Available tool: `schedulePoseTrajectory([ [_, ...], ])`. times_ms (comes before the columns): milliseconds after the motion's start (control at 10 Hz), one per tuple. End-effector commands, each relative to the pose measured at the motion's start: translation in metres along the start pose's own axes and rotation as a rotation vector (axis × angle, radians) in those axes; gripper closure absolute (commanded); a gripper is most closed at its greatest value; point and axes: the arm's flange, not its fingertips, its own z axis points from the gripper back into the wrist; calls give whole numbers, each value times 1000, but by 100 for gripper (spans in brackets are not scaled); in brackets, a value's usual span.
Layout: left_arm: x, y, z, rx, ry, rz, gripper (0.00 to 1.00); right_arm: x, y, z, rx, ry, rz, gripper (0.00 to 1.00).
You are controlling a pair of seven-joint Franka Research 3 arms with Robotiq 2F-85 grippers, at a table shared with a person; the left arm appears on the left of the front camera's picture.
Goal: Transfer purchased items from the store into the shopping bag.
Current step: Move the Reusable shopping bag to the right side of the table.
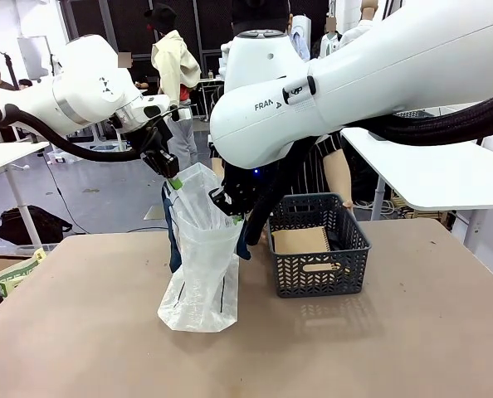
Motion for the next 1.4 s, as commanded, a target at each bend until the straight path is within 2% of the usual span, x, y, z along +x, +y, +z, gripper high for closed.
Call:
schedulePoseTrajectory([
  [0,-5,-1,2,10,-4,4,100,-1,0,2,1,-2,-2,100],
  [1300,-5,-1,2,10,-4,4,100,-1,0,2,1,-2,-2,100],
])
